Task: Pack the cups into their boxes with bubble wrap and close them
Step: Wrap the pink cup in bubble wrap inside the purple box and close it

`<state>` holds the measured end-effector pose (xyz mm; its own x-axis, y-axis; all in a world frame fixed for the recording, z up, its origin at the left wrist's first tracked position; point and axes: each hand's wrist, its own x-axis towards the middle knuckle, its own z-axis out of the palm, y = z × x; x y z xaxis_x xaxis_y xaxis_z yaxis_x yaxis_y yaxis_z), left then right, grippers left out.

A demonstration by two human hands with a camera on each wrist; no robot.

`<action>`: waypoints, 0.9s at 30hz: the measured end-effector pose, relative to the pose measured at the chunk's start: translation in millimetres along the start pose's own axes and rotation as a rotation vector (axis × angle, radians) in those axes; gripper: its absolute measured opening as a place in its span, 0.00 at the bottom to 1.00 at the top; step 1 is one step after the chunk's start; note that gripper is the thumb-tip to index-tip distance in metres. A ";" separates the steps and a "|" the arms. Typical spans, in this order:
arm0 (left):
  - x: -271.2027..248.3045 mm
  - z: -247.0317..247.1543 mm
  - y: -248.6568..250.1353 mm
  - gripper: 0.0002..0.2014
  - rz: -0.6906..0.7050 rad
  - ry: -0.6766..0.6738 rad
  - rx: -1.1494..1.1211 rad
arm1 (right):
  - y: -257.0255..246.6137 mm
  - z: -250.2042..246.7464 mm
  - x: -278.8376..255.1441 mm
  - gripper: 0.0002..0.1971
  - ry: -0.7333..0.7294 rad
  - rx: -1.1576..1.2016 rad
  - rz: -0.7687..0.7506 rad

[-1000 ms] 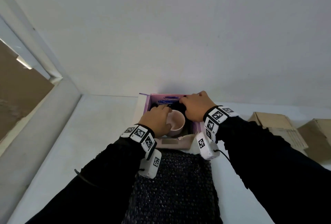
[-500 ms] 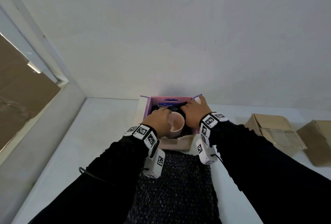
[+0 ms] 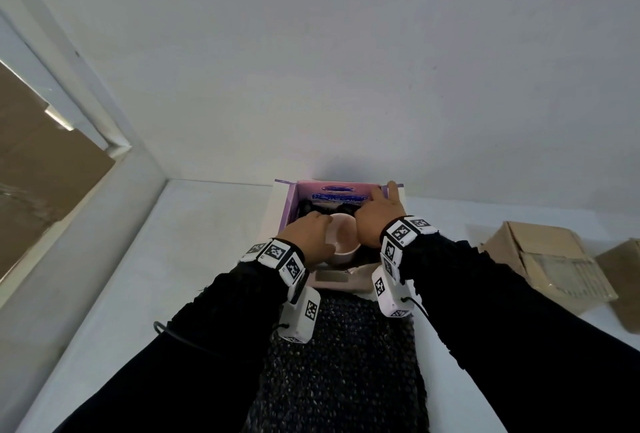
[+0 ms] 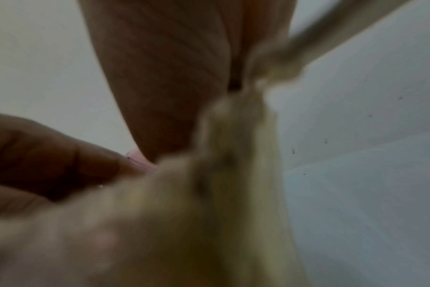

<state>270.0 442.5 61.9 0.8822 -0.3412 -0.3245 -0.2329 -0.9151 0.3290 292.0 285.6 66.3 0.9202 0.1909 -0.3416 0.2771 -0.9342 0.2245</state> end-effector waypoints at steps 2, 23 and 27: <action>-2.6 -1.2 0.0 0.31 0.006 0.008 0.011 | 2.9 -4.1 -2.8 0.15 0.000 0.067 -0.006; -148.6 97.5 -2.7 0.08 0.459 0.506 -0.246 | -61.5 140.5 -186.8 0.33 0.120 0.543 -0.164; -164.4 126.8 -17.2 0.17 0.246 0.201 -0.079 | -74.9 164.2 -194.6 0.20 0.190 0.579 -0.061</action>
<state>77.1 487.2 -2.9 0.8683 -0.4937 -0.0480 -0.4235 -0.7882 0.4465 46.8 269.0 -33.9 0.9554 0.2499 -0.1576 0.1849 -0.9218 -0.3406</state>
